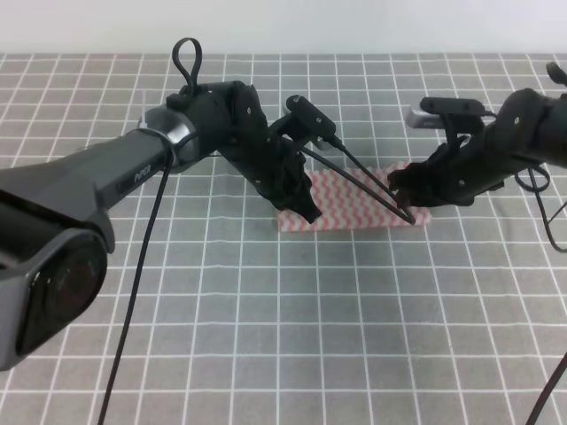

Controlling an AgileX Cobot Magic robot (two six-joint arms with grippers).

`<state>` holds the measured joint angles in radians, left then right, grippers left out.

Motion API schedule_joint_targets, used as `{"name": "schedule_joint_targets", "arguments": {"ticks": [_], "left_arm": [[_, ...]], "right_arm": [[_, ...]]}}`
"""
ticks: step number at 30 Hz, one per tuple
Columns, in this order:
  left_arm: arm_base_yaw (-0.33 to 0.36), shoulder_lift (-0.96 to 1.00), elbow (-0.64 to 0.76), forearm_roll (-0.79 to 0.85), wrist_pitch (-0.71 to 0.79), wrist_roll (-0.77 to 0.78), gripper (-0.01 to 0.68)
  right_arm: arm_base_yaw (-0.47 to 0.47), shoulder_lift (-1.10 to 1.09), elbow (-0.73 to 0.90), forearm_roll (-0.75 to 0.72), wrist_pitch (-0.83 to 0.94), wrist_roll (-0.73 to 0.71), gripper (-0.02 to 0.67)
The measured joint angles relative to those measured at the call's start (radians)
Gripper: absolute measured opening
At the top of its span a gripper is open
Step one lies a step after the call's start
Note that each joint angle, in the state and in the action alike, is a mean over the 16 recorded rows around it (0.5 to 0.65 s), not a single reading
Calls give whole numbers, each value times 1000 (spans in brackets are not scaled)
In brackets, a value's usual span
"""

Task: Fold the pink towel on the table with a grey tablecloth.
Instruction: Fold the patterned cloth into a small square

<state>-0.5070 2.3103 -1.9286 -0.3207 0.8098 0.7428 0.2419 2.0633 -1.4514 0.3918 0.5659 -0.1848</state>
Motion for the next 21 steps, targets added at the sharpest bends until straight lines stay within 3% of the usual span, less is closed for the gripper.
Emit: {"name": "schedule_joint_targets", "arguments": {"ticks": [15,21], "left_arm": [[0,-2,0,5,5,0,-1],[0,-2,0,6,6,0,-1]], "right_arm": [[0,26,-30,-32,39,17,314],[-2,38,-43,-30,46,26,257]]}}
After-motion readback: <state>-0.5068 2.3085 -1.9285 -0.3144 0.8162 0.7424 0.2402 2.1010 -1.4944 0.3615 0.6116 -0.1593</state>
